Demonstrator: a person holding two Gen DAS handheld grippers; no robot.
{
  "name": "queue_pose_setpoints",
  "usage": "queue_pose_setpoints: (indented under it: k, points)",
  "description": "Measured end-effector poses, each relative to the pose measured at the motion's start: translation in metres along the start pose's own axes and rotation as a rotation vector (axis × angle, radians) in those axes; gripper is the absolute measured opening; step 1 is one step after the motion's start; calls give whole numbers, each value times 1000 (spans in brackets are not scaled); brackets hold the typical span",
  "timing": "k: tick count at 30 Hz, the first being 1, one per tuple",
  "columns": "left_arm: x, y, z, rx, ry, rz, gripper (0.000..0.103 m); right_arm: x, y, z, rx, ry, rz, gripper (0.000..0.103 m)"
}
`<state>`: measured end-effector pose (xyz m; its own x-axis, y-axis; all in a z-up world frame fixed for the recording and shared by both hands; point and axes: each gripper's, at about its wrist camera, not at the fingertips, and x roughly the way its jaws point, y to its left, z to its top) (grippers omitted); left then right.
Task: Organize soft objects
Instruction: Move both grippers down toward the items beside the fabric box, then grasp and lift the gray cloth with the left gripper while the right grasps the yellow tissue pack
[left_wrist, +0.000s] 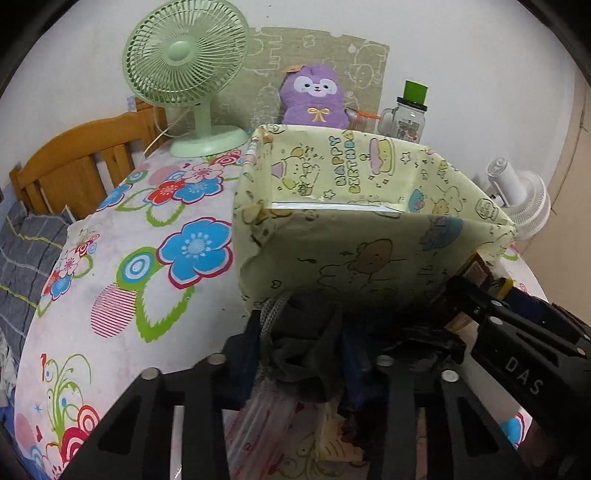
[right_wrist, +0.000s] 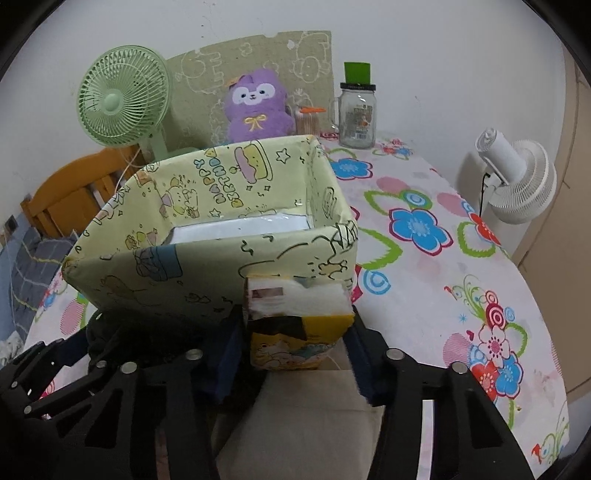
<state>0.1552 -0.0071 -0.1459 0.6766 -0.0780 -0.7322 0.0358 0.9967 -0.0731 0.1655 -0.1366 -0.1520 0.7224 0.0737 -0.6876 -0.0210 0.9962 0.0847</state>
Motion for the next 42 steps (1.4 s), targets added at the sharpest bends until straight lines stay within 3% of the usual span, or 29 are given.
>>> queue_pose_setpoints:
  k: [7, 31, 42]
  points:
    - [-9, 2, 2, -6, -15, 22, 29, -11, -1, 0, 2, -21, -5, 51]
    - [-94, -18, 15, 8, -193, 19, 28, -114, 2, 14, -18, -228, 39, 51]
    - [-127, -28, 20, 25, -265, 21, 28, -151, 6, 16, -42, -280, 47, 51]
